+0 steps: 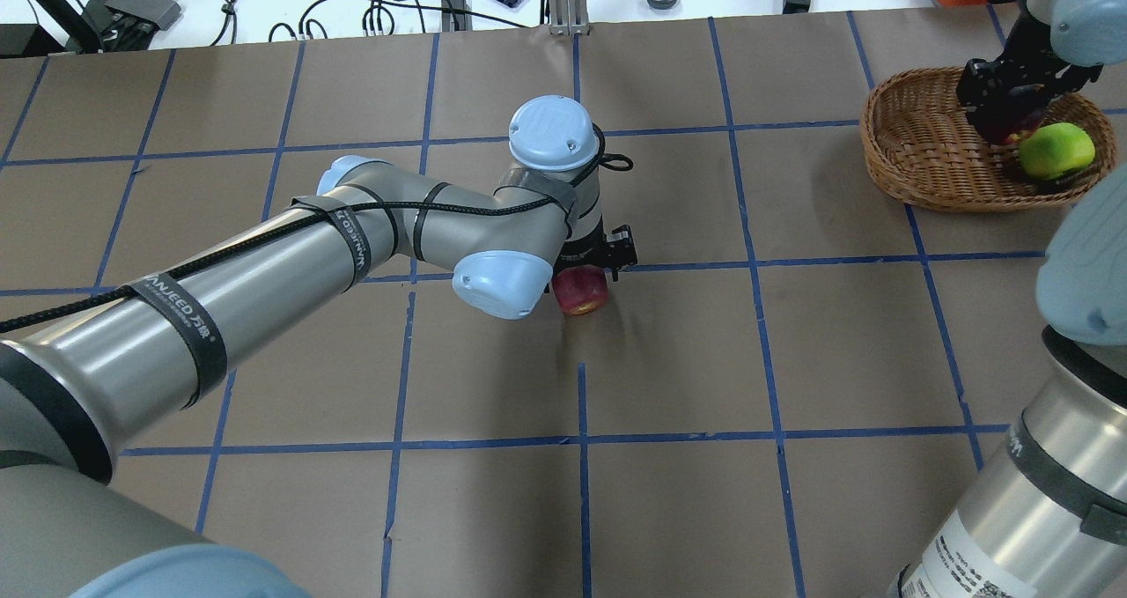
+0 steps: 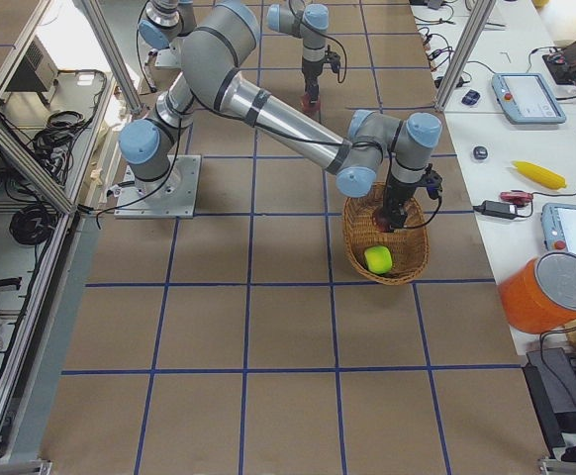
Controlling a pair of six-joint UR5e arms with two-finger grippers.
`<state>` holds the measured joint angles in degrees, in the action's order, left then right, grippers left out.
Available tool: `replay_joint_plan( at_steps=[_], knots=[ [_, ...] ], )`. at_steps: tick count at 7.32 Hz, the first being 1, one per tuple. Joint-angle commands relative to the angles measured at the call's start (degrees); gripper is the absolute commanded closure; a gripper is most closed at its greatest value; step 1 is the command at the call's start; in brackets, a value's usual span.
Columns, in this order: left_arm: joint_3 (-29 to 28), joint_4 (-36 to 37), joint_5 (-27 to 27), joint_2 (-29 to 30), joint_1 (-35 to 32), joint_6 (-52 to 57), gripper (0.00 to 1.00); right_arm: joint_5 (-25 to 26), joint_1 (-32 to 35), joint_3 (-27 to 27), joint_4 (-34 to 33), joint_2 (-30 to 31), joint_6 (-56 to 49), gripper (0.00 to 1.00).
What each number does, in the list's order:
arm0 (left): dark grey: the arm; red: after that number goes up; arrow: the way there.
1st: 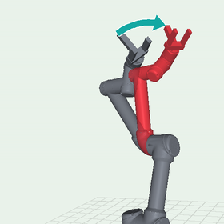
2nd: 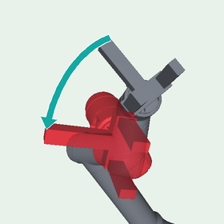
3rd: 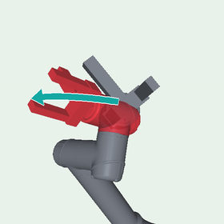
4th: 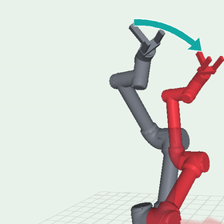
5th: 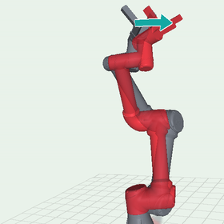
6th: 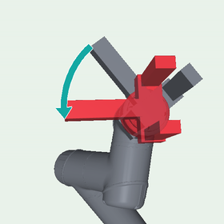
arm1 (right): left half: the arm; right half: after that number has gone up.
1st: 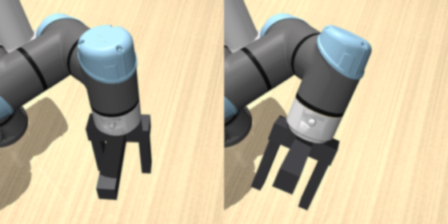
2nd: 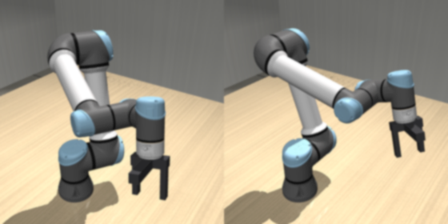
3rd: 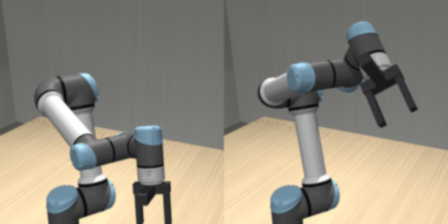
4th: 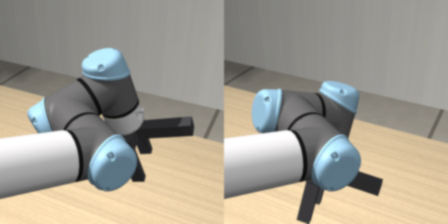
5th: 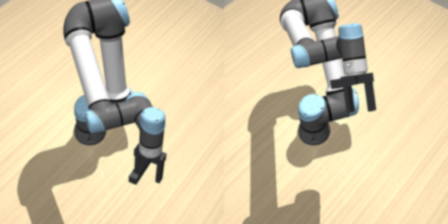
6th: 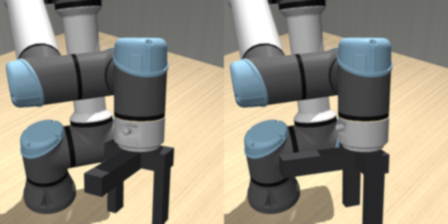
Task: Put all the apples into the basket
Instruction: 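Drop dark apple in basket with right while left sets red apple centrally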
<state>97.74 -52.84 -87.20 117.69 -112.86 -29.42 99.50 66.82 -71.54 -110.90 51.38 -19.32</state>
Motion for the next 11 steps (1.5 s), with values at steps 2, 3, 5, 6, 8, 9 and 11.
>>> replay_joint_plan(
  at_steps=[2,3,5,6,8,9,11],
  knots=[
    [-4.6,-16.7,2.3,-6.5,2.6,2.9,0.0,0.2,0.0,0.4,-0.2,-2.2,1.0,0.28],
    [-6.1,-25.2,2.8,-10.3,4.6,8.4,0.0,0.2,0.0,0.4,-0.2,-2.3,0.1,0.04],
    [-6.7,-35.7,2.7,-17.8,8.5,13.6,0.0,0.6,0.0,0.5,0.5,-1.4,0.2,0.0],
    [-7.2,-39.7,1.3,-22.0,9.1,16.4,0.0,0.3,0.0,0.7,0.8,-0.9,0.1,0.0],
    [-7.8,-39.3,0.0,-26.5,12.6,20.1,0.0,-0.9,2.9,0.4,11.9,6.4,0.9,0.0],
    [-7.9,-38.9,-1.6,-26.9,14.6,22.3,0.0,-2.2,8.3,-0.1,14.3,8.7,3.3,0.0],
    [-7.7,-39.2,-1.7,-27.6,21.2,34.5,0.0,-5.0,20.7,-0.3,18.3,10.8,8.6,0.0]
  ],
)
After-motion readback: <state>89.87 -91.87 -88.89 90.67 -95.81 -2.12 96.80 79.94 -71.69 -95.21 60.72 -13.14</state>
